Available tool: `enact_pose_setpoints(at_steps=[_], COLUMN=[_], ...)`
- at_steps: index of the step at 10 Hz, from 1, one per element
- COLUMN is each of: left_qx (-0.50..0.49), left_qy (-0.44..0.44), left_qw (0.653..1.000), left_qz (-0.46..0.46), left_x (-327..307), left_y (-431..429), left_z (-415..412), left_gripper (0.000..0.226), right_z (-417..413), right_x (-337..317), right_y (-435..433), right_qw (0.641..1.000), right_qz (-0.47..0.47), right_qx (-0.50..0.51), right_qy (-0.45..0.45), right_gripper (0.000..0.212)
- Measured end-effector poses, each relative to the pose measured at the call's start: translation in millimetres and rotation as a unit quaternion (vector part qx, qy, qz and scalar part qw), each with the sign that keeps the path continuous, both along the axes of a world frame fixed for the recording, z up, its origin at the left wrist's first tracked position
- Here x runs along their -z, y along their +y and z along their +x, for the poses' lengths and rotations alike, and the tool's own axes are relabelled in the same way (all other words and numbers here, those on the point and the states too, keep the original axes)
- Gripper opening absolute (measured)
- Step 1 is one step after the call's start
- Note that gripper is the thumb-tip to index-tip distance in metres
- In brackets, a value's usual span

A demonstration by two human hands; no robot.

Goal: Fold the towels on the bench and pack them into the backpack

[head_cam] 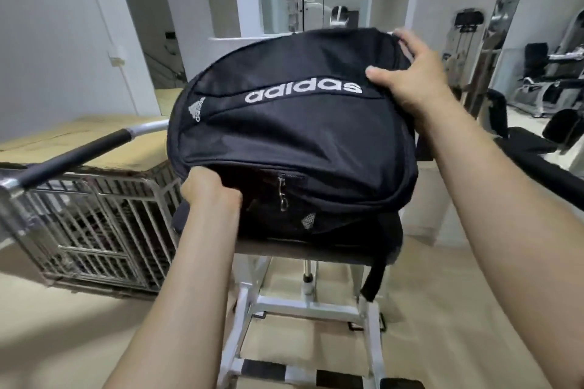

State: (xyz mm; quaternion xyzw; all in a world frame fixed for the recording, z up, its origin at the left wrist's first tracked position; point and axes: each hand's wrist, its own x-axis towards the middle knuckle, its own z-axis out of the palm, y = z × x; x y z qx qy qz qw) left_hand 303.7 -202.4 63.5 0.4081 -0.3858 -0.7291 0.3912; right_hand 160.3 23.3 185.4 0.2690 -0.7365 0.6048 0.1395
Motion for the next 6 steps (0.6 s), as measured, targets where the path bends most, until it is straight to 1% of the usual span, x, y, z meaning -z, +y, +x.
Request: enact_pose_setpoints(at_steps=[1, 2, 3, 4, 5, 6], left_qx=[0.004, 0.01, 0.013, -0.01, -0.088, -0.113], left_qy=[-0.047, -0.103, -0.12, -0.159, -0.201, -0.048], left_qw=[0.999, 0.991, 0.987, 0.983, 0.947, 0.91], left_qz=[-0.013, -0.082, -0.105, -0.088, -0.235, -0.396], left_x=[16, 30, 27, 27, 12, -3], left_y=[2, -5, -12, -20, -12, -1], left_z=[7, 11, 15, 21, 39, 56], left_gripper=[0.034, 0.026, 0.036, 0.072, 0.064, 0.056], right_z=[-38, -39, -35, -32, -15, 3], right_x=[48, 72, 74, 79, 74, 65], right_y=[-23, -25, -13, -3, 8, 20], right_qw=[0.959, 0.931, 0.936, 0.955, 0.973, 0.99], right_qz=[0.272, 0.352, 0.325, 0.27, 0.221, 0.136], right_qx=[0.064, 0.066, -0.006, -0.008, 0.001, -0.014], right_qy=[-0.047, -0.073, -0.132, -0.124, -0.068, -0.021], right_gripper=[0.055, 0.051, 0.063, 0.074, 0.066, 0.052])
